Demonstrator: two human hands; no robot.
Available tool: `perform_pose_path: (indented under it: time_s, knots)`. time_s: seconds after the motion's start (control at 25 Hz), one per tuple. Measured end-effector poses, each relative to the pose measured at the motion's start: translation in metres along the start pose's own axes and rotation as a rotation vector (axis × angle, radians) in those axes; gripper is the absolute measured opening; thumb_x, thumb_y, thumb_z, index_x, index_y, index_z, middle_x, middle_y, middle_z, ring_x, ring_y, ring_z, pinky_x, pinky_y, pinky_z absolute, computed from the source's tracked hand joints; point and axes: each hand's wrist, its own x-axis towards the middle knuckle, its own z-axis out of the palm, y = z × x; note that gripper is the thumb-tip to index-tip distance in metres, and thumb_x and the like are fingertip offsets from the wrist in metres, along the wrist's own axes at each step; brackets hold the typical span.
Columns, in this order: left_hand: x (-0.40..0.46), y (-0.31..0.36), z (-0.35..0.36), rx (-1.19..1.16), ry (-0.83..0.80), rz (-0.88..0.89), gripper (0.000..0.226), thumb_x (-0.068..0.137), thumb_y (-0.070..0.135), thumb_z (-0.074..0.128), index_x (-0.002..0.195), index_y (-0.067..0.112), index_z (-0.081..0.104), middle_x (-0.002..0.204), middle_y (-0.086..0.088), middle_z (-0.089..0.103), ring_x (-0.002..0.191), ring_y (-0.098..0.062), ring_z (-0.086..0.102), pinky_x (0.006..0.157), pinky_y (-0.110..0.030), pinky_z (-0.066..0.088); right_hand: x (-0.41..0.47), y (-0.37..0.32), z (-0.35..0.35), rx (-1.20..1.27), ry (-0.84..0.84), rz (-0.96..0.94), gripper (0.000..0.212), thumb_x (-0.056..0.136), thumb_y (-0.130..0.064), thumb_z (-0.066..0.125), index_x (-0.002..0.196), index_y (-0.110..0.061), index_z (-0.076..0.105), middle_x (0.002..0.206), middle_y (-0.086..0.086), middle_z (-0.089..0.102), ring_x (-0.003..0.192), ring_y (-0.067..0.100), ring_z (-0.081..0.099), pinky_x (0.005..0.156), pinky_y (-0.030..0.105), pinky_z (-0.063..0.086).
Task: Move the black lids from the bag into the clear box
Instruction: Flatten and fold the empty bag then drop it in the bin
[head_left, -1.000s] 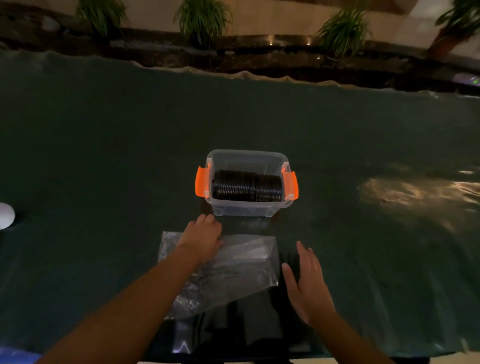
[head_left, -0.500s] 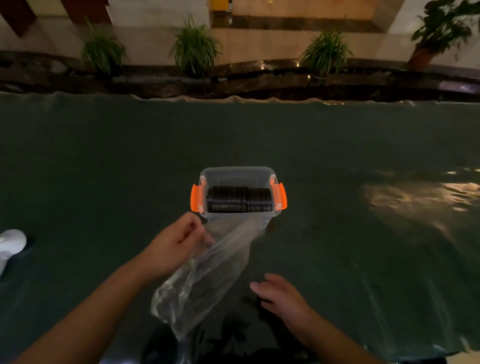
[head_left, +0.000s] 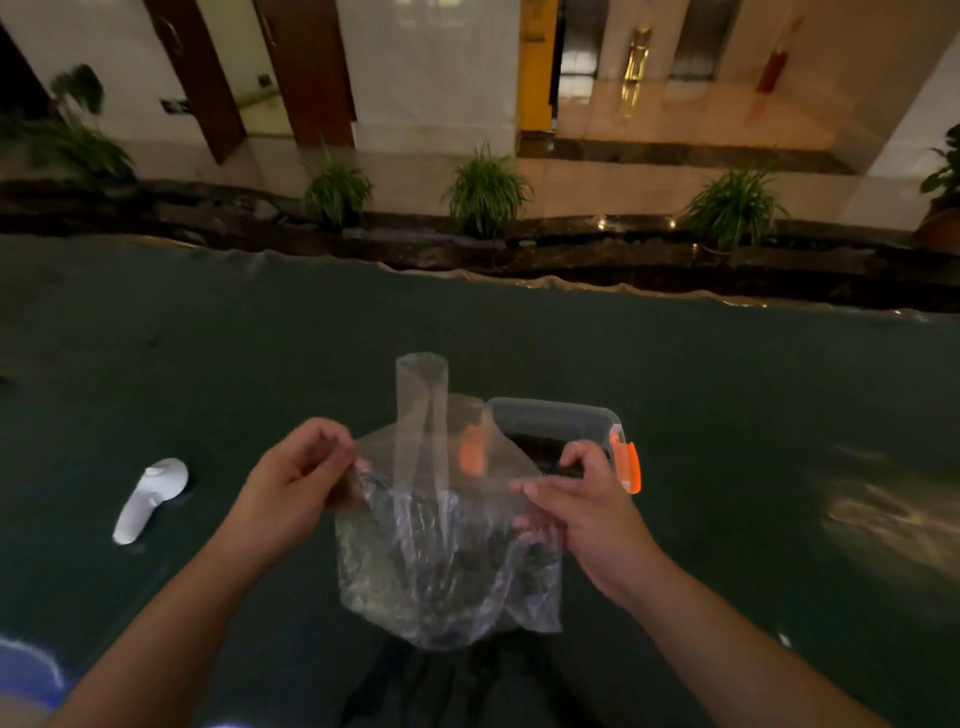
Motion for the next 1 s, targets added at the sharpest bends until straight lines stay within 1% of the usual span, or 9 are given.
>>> perform_pose_path:
  time_s: [0.12, 0.24, 0.4, 0.48, 0.56, 0.68, 0.8, 0.92, 1.0]
  knots:
    - [-0.011, 0.017, -0.017, 0.119, -0.102, 0.02, 0.028, 0.087, 0.016, 0.075, 0.103, 0.038, 0.075, 0.085, -0.002, 0.077, 0.074, -0.015, 0.073, 0.071, -0.024, 0.059, -0.011, -0.04, 0.005, -0.242, -0.108, -0.111, 0.024, 0.09, 0.006, 0.067, 0.103, -0.014, 0.067, 0.102, 0.012, 0.075, 0.082, 0.028, 0.075, 0.071, 0.036, 0.062]
    - [-0.015, 0.037, -0.026, 0.343, -0.089, 0.08, 0.057, 0.057, 0.033, 0.093, 0.11, 0.042, 0.072, 0.086, 0.009, 0.075, 0.075, -0.011, 0.072, 0.075, -0.021, 0.056, -0.022, -0.07, 0.011, -0.555, -0.137, -0.179, 0.042, 0.084, -0.002, 0.076, 0.121, -0.021, 0.07, 0.095, 0.009, 0.074, 0.091, 0.025, 0.073, 0.082, 0.034, 0.061]
    - [-0.015, 0.06, -0.029, 0.586, -0.058, 0.296, 0.008, 0.076, 0.037, 0.082, 0.082, 0.041, 0.08, 0.081, 0.021, 0.063, 0.071, -0.006, 0.063, 0.062, -0.011, 0.043, -0.028, -0.1, 0.017, -1.007, -0.102, -0.34, 0.009, 0.092, -0.032, 0.069, 0.089, -0.034, 0.077, 0.094, -0.006, 0.066, 0.088, 0.008, 0.065, 0.084, 0.035, 0.056]
    - [-0.015, 0.068, -0.036, 0.555, -0.154, 0.281, 0.014, 0.08, 0.047, 0.07, 0.075, 0.038, 0.079, 0.084, 0.017, 0.061, 0.07, -0.01, 0.061, 0.061, -0.014, 0.042, -0.029, -0.11, 0.017, -1.009, -0.113, -0.343, 0.017, 0.095, -0.038, 0.062, 0.085, -0.033, 0.074, 0.098, -0.009, 0.063, 0.09, 0.007, 0.064, 0.086, 0.035, 0.056]
    - [-0.014, 0.072, -0.042, 0.555, -0.33, 0.191, 0.021, 0.083, 0.049, 0.063, 0.079, 0.037, 0.079, 0.092, 0.015, 0.063, 0.079, -0.011, 0.064, 0.073, -0.027, 0.051, -0.03, -0.116, 0.017, -0.914, -0.158, -0.318, 0.024, 0.1, -0.038, 0.055, 0.086, -0.028, 0.072, 0.094, -0.004, 0.067, 0.087, 0.013, 0.067, 0.084, 0.04, 0.058]
    - [-0.011, 0.077, -0.043, 0.308, -0.478, 0.084, 0.012, 0.094, 0.032, 0.068, 0.105, 0.033, 0.072, 0.113, 0.006, 0.069, 0.107, -0.015, 0.066, 0.096, -0.044, 0.051, -0.03, -0.131, 0.022, -0.84, -0.259, -0.246, 0.031, 0.103, -0.042, 0.048, 0.085, -0.023, 0.066, 0.081, 0.0, 0.07, 0.077, 0.018, 0.069, 0.077, 0.038, 0.057]
    - [-0.001, 0.086, -0.026, 0.063, -0.579, 0.034, 0.057, 0.08, 0.04, 0.077, 0.132, 0.033, 0.055, 0.131, 0.008, 0.065, 0.122, -0.013, 0.061, 0.102, -0.042, 0.049, -0.021, -0.156, 0.034, -0.909, -0.36, -0.22, 0.032, 0.102, -0.045, 0.049, 0.089, -0.024, 0.069, 0.084, -0.004, 0.072, 0.08, 0.012, 0.071, 0.077, 0.029, 0.056]
    - [0.01, 0.092, 0.012, 0.081, -0.804, -0.001, 0.04, 0.082, 0.032, 0.083, 0.118, 0.022, 0.07, 0.119, -0.005, 0.074, 0.11, -0.025, 0.07, 0.091, -0.035, 0.055, -0.007, -0.18, 0.052, -0.818, -0.394, -0.194, 0.028, 0.099, -0.044, 0.057, 0.09, -0.026, 0.076, 0.08, -0.007, 0.074, 0.075, 0.008, 0.072, 0.067, 0.019, 0.056]
    - [0.015, 0.091, 0.03, 0.007, -0.727, -0.034, 0.031, 0.08, 0.032, 0.084, 0.106, 0.015, 0.077, 0.108, -0.009, 0.077, 0.103, -0.028, 0.073, 0.086, -0.034, 0.057, 0.002, -0.19, 0.055, -0.566, -0.301, -0.115, 0.035, 0.094, -0.051, 0.061, 0.091, -0.021, 0.079, 0.083, -0.002, 0.076, 0.078, 0.013, 0.074, 0.065, 0.024, 0.059]
